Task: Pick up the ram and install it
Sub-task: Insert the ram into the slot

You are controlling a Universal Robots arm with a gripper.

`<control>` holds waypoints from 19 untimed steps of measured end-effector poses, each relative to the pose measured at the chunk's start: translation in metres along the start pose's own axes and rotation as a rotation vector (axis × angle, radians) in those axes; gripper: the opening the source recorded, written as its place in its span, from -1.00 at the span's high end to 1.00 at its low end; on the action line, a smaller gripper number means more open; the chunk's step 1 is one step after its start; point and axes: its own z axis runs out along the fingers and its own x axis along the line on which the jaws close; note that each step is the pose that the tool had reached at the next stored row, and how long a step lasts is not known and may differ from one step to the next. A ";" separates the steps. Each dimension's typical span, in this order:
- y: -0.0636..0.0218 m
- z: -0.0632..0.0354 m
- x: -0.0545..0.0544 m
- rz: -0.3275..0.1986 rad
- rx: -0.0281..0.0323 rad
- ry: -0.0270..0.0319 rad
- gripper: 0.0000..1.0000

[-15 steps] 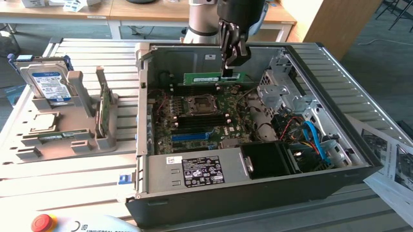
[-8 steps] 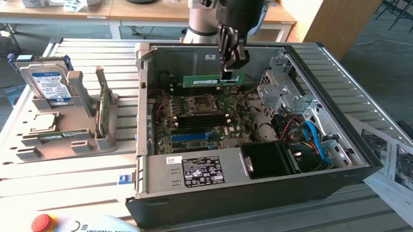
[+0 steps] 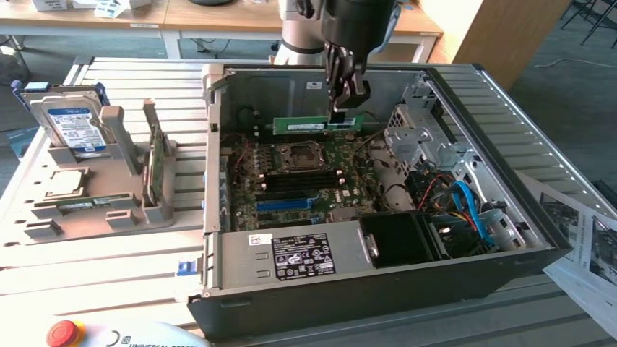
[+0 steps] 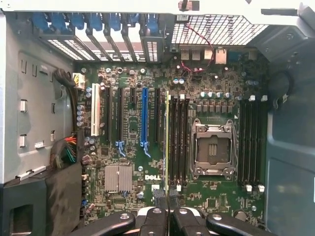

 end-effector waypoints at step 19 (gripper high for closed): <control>0.0029 0.0166 0.000 0.003 -0.0001 0.0000 0.76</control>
